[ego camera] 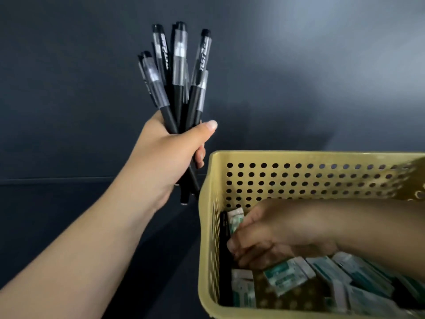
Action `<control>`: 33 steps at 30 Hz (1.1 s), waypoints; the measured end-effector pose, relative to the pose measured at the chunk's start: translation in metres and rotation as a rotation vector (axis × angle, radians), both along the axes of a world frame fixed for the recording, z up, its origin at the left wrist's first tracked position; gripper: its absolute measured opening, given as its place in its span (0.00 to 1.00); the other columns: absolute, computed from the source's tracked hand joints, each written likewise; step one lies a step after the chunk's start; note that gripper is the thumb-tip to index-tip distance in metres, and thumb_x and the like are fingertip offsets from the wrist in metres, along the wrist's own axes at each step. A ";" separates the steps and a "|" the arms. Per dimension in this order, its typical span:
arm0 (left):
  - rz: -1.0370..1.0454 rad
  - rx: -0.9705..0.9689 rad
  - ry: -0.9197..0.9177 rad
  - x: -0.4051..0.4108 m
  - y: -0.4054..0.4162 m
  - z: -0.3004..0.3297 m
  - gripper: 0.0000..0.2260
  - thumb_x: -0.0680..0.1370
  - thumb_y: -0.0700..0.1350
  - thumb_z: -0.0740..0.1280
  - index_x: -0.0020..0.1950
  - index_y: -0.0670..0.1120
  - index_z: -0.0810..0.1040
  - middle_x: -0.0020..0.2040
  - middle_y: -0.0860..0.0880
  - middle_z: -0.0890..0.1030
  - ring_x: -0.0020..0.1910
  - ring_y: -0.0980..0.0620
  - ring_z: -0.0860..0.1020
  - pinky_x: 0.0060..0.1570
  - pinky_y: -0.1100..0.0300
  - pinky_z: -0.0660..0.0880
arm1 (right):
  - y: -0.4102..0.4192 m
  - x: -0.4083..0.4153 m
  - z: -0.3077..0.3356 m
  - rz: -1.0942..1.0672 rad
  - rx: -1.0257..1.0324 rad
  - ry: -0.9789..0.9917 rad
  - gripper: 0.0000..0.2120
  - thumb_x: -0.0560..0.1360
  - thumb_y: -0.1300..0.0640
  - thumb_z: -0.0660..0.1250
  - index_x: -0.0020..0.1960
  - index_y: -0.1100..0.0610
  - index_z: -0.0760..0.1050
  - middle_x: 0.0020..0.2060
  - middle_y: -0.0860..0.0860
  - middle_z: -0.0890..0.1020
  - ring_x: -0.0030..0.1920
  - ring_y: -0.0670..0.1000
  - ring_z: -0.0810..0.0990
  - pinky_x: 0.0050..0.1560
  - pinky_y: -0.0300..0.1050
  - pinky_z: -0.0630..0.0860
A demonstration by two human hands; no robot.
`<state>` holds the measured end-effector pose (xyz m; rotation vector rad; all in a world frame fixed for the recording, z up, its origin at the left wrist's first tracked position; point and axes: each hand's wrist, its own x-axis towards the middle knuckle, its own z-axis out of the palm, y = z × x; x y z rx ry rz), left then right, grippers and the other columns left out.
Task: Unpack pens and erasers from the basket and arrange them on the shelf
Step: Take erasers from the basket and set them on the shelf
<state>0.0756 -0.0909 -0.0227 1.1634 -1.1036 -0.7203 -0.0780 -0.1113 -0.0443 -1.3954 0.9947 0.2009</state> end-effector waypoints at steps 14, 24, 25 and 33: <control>0.045 0.035 0.081 -0.009 -0.005 -0.016 0.14 0.73 0.40 0.69 0.32 0.47 0.66 0.22 0.54 0.68 0.23 0.55 0.67 0.30 0.60 0.65 | 0.004 0.006 -0.013 -0.381 0.119 -0.278 0.04 0.71 0.62 0.68 0.40 0.58 0.73 0.30 0.52 0.82 0.31 0.48 0.81 0.34 0.39 0.79; 0.032 0.045 0.060 -0.010 -0.002 -0.012 0.13 0.73 0.40 0.69 0.33 0.47 0.68 0.22 0.53 0.69 0.24 0.55 0.68 0.30 0.60 0.66 | 0.007 0.005 0.000 -0.227 0.119 -0.357 0.09 0.71 0.67 0.65 0.39 0.56 0.69 0.37 0.54 0.80 0.38 0.51 0.80 0.42 0.42 0.79; 0.026 0.043 0.053 -0.010 -0.002 -0.011 0.12 0.73 0.40 0.69 0.33 0.47 0.68 0.22 0.53 0.69 0.24 0.55 0.68 0.30 0.60 0.66 | 0.005 0.004 0.004 -0.218 0.086 -0.362 0.10 0.71 0.68 0.65 0.39 0.56 0.68 0.35 0.53 0.80 0.36 0.50 0.80 0.41 0.42 0.79; -0.059 -0.042 0.142 -0.006 0.009 0.010 0.06 0.70 0.41 0.69 0.37 0.46 0.72 0.25 0.53 0.69 0.24 0.55 0.68 0.27 0.63 0.69 | 0.002 -0.009 0.059 -0.214 -0.294 -0.563 0.11 0.67 0.70 0.66 0.40 0.57 0.67 0.31 0.53 0.78 0.32 0.48 0.79 0.32 0.39 0.79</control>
